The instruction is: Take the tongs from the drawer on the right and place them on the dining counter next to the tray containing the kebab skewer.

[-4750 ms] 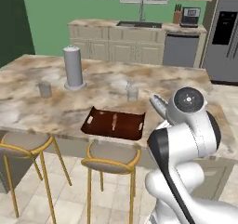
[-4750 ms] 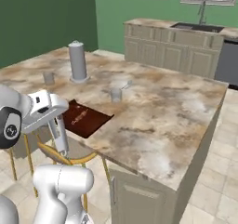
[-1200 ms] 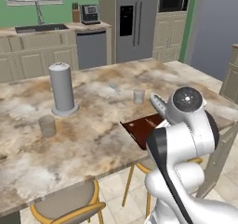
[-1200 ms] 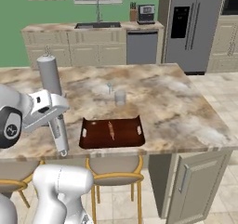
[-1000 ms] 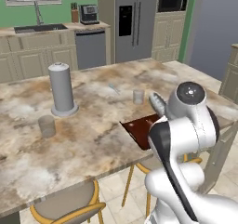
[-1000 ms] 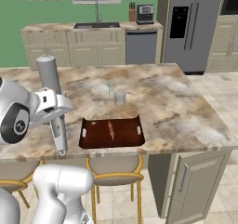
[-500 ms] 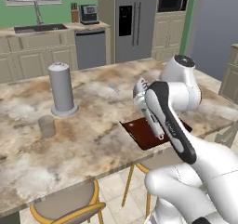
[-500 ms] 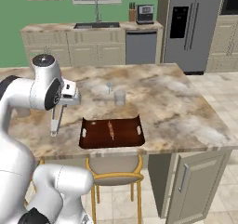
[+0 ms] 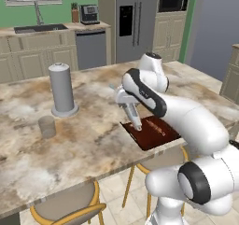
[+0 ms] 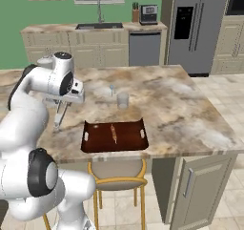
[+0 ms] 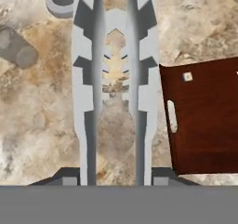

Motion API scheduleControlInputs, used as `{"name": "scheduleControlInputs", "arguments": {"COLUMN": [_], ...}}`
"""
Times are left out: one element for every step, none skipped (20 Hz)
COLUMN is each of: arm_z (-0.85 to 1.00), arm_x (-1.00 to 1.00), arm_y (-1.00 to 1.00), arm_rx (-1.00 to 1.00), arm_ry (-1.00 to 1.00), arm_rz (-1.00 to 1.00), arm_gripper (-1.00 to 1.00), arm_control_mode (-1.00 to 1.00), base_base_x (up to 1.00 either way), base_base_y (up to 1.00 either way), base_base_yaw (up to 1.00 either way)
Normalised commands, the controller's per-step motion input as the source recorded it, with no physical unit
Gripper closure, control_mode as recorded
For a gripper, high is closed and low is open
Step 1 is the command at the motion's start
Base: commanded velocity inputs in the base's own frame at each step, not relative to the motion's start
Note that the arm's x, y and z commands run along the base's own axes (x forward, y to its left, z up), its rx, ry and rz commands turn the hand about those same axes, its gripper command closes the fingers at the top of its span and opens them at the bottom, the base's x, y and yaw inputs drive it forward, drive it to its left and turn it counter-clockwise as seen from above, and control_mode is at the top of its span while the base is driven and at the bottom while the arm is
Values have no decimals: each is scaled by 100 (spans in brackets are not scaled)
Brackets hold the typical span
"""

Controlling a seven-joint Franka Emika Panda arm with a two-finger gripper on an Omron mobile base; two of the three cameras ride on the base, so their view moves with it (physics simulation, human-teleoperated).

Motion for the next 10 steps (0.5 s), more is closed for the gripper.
{"name": "scheduleControlInputs", "arguments": {"arm_z": [-69, -76, -83, -85, -85, -82, -84, -88, -93, -96], "arm_x": [97, 88, 79, 78, 76, 74, 72, 66, 57, 49], "arm_y": [66, 66, 64, 66, 66, 64, 64, 63, 57, 51], "arm_rx": [-3, -4, -7, -9, -15, -15, -17, -18, -20, -21], "arm_ry": [22, 24, 25, 25, 23, 23, 23, 22, 19, 18], "arm_rz": [0, 0, 0, 1, 1, 3, 3, 3, 6, 7], "arm_gripper": [100, 100, 100, 100, 100, 100, 100, 100, 100, 100], "arm_control_mode": [-100, -100, -100, -100, -100, -100, -100, -100, -100, -100], "base_base_x": [0, 0, 0, 0, 0, 0, 0, 0, 0, 0], "base_base_y": [0, 0, 0, 0, 0, 0, 0, 0, 0, 0], "base_base_yaw": [0, 0, 0, 0, 0, 0, 0, 0, 0, 0]}}
